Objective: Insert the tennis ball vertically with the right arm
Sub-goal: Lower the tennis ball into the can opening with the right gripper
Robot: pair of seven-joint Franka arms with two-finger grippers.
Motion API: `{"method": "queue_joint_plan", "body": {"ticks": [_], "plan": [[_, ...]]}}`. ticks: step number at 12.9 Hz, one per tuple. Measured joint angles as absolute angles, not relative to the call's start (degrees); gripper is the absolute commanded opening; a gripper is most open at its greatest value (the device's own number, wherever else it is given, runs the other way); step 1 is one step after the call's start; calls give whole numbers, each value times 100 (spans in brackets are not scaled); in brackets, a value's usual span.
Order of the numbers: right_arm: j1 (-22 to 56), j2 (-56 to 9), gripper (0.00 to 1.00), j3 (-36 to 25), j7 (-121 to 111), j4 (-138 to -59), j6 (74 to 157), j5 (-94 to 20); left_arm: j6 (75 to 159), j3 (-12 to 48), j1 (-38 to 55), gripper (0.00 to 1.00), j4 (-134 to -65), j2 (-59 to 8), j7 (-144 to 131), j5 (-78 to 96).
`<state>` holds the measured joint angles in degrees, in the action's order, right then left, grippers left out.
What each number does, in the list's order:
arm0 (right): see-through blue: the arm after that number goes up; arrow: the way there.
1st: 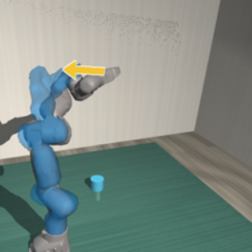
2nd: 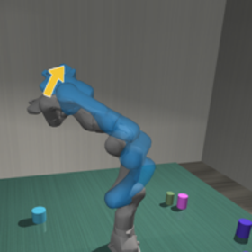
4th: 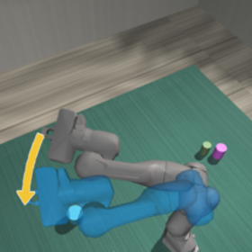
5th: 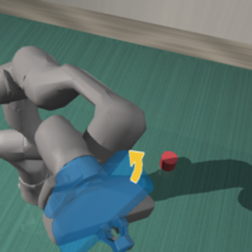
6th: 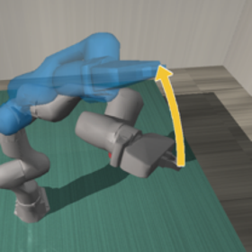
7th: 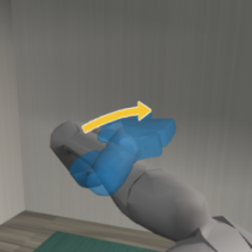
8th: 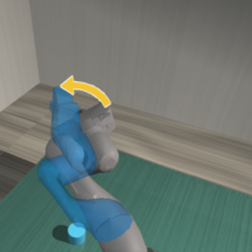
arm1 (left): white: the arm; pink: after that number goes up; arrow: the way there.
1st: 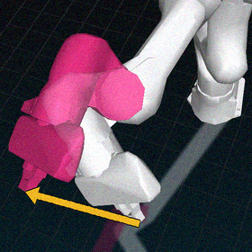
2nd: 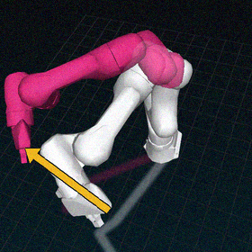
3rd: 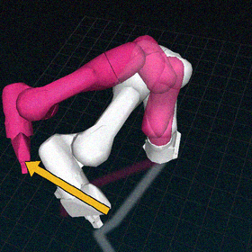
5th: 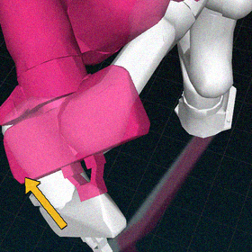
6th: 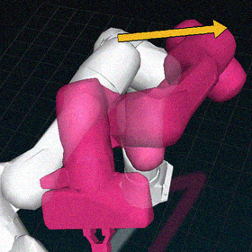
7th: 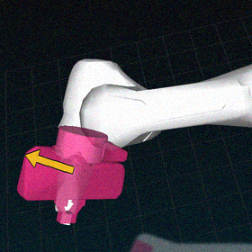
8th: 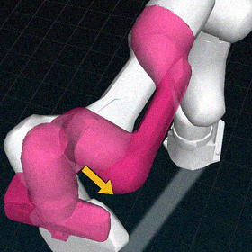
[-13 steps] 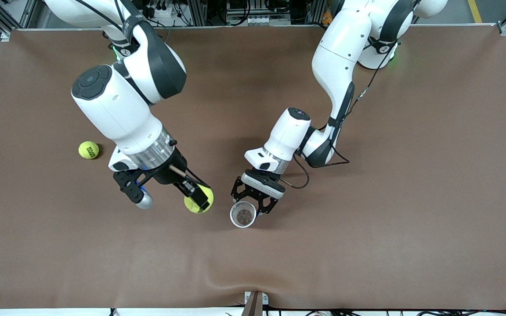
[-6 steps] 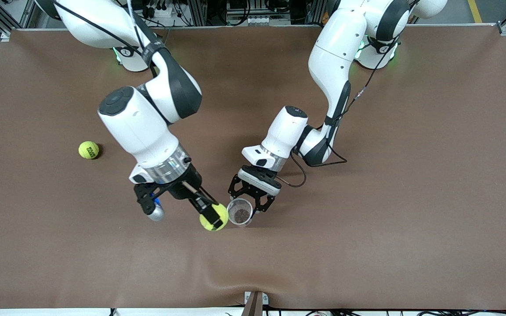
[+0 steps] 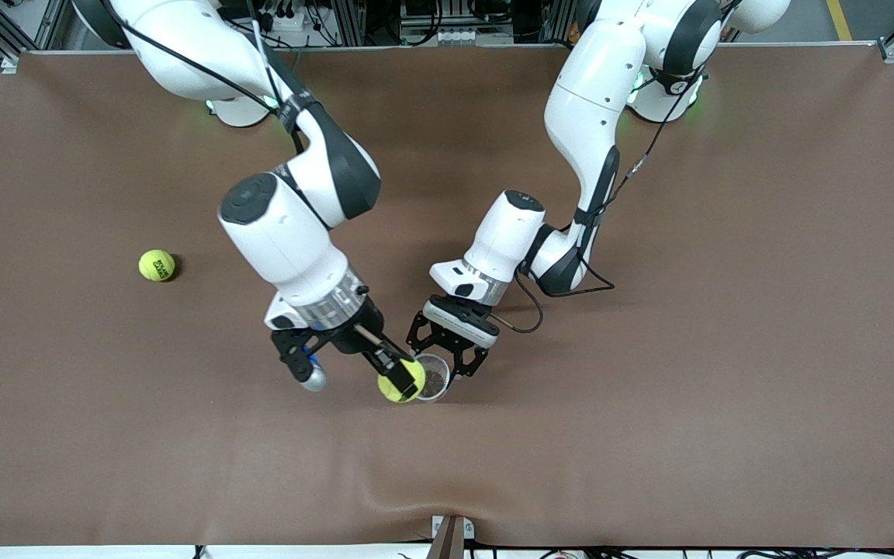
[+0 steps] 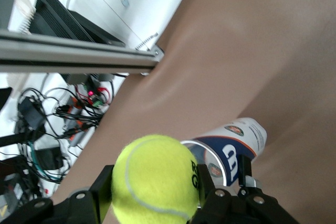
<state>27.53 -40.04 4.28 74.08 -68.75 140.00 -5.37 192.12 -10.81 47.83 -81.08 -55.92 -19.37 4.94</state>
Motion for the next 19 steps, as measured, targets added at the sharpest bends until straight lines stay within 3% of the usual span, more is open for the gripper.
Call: {"method": "queue_joint_plan", "body": {"ticks": [6,9,10,11,12,13,19], "plan": [[2873,-4161,5,427,7420,-6873,14096,-537,19244,-1083,4784,73,-8109,-5603,-1937,494],[2873,-4237,15,426,7420,-6874,14098,-537,19258,-1083,4784,73,-8108,-5607,-1937,494],[2873,-4260,31,426,7419,-6874,14101,-537,19263,-1083,4784,73,-8108,-5609,-1937,494],[2873,-4277,72,426,7419,-6874,14101,-537,19268,-1084,4784,75,-8109,-5610,-1937,494],[2873,-4291,92,426,7419,-6873,14120,-537,19272,-1084,4784,76,-8108,-5612,-1937,494],[2873,-4305,100,426,7419,-6873,14195,-537,19274,-1085,4784,76,-8108,-5614,-1937,494],[2875,-4341,100,426,7420,-6873,14313,-538,19288,-1088,4785,76,-8107,-5624,-1937,494]]}}
